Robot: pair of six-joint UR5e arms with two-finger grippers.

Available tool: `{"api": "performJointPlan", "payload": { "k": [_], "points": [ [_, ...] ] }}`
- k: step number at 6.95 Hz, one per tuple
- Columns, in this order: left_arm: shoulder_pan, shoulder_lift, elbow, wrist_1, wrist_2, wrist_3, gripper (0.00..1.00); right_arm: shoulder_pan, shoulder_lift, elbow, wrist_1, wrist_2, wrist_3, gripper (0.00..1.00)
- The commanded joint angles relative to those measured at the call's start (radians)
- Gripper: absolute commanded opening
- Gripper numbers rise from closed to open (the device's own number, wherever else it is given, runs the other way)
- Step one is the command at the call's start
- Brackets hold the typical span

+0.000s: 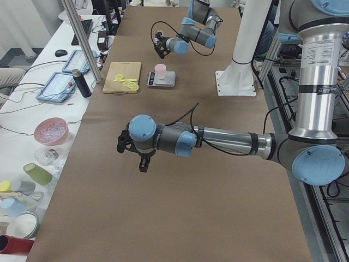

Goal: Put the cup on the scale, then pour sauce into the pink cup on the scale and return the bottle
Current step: 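Rotate the sauce bottle upright and carry it away from the cup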

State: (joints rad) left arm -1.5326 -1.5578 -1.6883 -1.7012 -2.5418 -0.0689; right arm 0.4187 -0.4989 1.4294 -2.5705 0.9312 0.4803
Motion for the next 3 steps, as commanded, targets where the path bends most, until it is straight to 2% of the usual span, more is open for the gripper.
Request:
{"api": "performJointPlan", "payload": {
  "k": [1,3],
  "points": [
    [-0.004,-0.005,-0.005,0.000,0.000,-0.003,0.97,0.029,-0.076,0.087,0.140,0.014,-0.014,0.00],
    [-0.006,-0.014,-0.007,0.000,0.000,-0.003,0.97,0.099,-0.137,0.135,0.304,0.110,-0.081,0.00]
  ]
}}
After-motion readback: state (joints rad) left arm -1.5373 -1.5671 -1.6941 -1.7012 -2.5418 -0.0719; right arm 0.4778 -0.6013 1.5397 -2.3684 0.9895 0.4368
